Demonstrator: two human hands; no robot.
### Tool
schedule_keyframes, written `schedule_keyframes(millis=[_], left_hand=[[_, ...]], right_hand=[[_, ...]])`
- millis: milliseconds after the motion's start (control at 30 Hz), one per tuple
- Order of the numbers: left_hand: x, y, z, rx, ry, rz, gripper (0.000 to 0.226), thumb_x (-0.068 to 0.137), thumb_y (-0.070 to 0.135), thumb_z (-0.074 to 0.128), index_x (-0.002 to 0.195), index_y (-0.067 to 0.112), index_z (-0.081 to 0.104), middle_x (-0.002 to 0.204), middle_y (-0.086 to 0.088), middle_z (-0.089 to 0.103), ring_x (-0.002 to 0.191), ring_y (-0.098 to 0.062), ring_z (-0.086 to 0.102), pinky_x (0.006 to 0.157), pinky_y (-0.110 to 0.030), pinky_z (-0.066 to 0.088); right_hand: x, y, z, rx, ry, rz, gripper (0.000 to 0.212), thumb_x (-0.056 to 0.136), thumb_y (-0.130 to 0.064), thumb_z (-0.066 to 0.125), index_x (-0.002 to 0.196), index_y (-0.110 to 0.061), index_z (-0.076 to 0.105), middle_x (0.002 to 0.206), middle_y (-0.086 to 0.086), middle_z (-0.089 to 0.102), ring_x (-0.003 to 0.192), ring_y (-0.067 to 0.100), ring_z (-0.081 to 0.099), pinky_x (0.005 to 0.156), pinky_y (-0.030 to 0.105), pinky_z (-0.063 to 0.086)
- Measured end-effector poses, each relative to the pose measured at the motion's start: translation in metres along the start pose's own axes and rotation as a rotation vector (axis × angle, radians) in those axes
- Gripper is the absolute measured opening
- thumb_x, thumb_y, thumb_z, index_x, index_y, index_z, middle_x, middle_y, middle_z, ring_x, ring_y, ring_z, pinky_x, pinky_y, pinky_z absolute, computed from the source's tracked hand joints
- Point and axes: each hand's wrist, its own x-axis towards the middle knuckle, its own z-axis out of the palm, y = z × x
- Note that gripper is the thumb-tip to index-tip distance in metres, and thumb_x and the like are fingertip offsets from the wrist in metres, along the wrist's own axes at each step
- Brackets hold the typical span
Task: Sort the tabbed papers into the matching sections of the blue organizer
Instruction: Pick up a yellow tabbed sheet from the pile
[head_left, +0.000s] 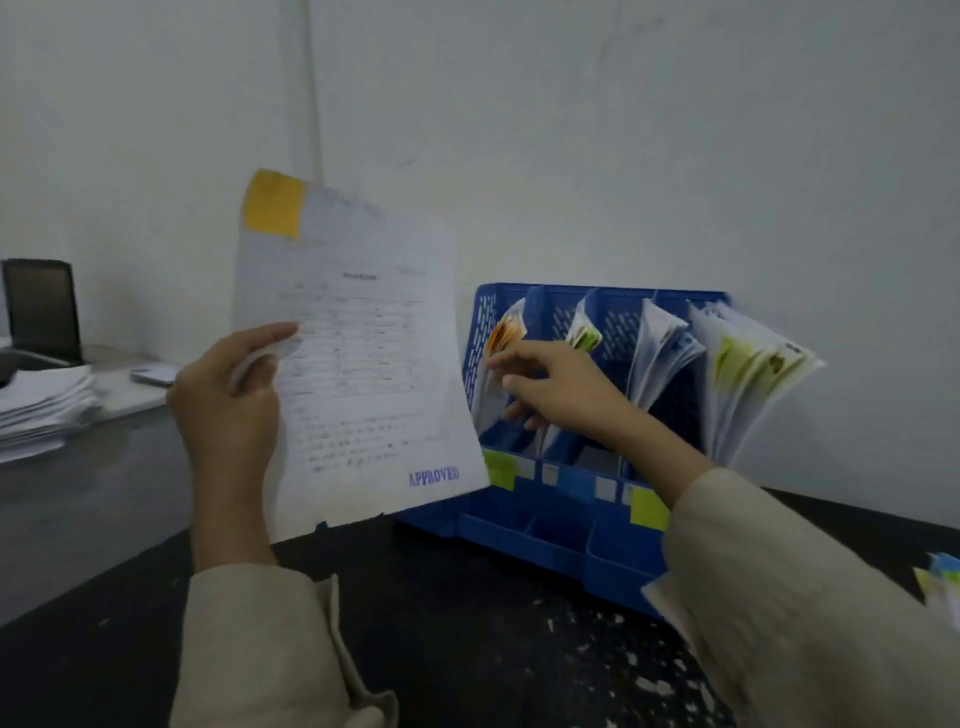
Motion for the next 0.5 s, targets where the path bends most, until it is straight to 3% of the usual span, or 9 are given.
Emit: schedule_keyframes(millis=[100, 233, 367, 500], left_hand=[[0.001, -0.005, -0.005, 0.047, 0.099, 0.032, 0.036, 0.087, -0.009, 0.05, 0.108, 0.013, 0.068, 0.112, 0.004, 0.062, 0.102, 0.001, 0.055, 0.092, -0.003, 0.039], [0.001, 0.001, 0.004, 0.085, 0.207, 0.072, 0.049, 0.085, -0.015, 0.036, 0.115, 0.011, 0.064, 0.115, 0.006, 0.057, 0.109, -0.001, 0.05, 0.099, -0.005, 0.034], [-0.003, 0.01, 0.024, 0.051, 0.146, 0.058, 0.065, 0.078, -0.022, 0.027, 0.125, 0.012, 0.056, 0.125, 0.007, 0.047, 0.114, 0.008, 0.037, 0.101, 0.001, 0.022], [-0.01, 0.011, 0.06, -0.03, 0.027, 0.057, 0.064, 0.085, -0.02, 0.028, 0.133, 0.016, 0.05, 0.128, 0.022, 0.042, 0.117, 0.018, 0.032, 0.103, 0.0, 0.021]], right_hand=[[0.014, -0.004, 0.016, -0.047, -0.096, 0.015, 0.039, 0.099, -0.006, 0.039, 0.136, -0.012, 0.045, 0.141, 0.003, 0.046, 0.069, 0.013, 0.065, 0.053, 0.016, 0.053], [0.026, -0.004, 0.029, -0.083, -0.18, 0.066, 0.049, 0.1, -0.008, 0.036, 0.148, -0.015, 0.026, 0.155, 0.006, 0.025, 0.086, 0.027, 0.068, 0.063, 0.025, 0.057], [0.031, -0.003, 0.033, -0.031, -0.186, 0.144, 0.058, 0.1, -0.006, 0.035, 0.151, -0.014, 0.009, 0.155, 0.014, 0.02, 0.086, 0.029, 0.068, 0.071, 0.034, 0.057], [0.028, 0.002, 0.03, 0.018, -0.178, 0.179, 0.056, 0.1, -0.002, 0.034, 0.15, -0.011, 0.012, 0.156, 0.012, 0.016, 0.084, 0.03, 0.068, 0.067, 0.035, 0.057]])
